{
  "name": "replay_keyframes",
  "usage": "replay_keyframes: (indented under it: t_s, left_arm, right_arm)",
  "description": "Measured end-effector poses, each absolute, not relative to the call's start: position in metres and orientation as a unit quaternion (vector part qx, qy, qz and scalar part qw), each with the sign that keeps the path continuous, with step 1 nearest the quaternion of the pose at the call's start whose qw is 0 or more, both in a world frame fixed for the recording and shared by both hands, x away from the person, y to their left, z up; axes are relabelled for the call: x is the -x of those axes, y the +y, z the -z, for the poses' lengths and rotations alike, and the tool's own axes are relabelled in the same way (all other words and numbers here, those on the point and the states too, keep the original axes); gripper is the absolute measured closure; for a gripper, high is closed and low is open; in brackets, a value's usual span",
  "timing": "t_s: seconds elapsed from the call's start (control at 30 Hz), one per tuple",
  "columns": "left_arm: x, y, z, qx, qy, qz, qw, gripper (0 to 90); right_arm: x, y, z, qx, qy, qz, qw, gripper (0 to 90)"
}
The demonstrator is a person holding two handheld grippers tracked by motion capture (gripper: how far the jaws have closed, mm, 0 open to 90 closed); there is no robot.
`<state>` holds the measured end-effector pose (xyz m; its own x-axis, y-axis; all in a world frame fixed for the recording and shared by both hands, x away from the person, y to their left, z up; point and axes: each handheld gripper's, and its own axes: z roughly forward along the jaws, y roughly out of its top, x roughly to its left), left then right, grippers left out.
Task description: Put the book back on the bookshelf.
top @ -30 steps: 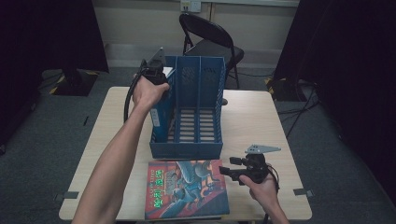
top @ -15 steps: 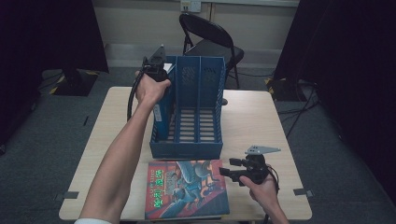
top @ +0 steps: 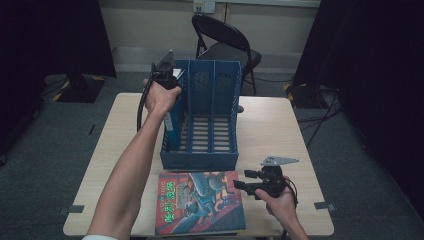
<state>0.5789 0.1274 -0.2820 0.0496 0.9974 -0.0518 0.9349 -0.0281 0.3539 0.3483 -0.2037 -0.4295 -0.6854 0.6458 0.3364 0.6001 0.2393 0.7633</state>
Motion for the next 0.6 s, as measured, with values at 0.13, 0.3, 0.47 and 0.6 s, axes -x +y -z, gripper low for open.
replay_keyframes:
  t_s: [0.13,0.3,0.47,0.6]
  left_arm:
    - [-0.576,0.126,0.282,-0.715,0.672,-0.114,0.152,60.6]
    - [-0.571,0.13,0.281,-0.715,0.668,-0.119,0.17,59.5]
    - [-0.56,0.132,0.282,-0.725,0.648,-0.131,0.192,57.9]
    - [-0.547,0.139,0.282,-0.731,0.632,-0.139,0.216,54.6]
  right_arm:
    - [-0.347,-0.204,0.43,-0.395,0.789,-0.471,0.025,30.1]
    - [-0.346,-0.204,0.43,-0.395,0.788,-0.471,0.027,30.1]
    - [-0.346,-0.203,0.431,-0.394,0.791,-0.468,0.027,30.1]
    - [-0.346,-0.202,0.431,-0.392,0.792,-0.466,0.03,30.1]
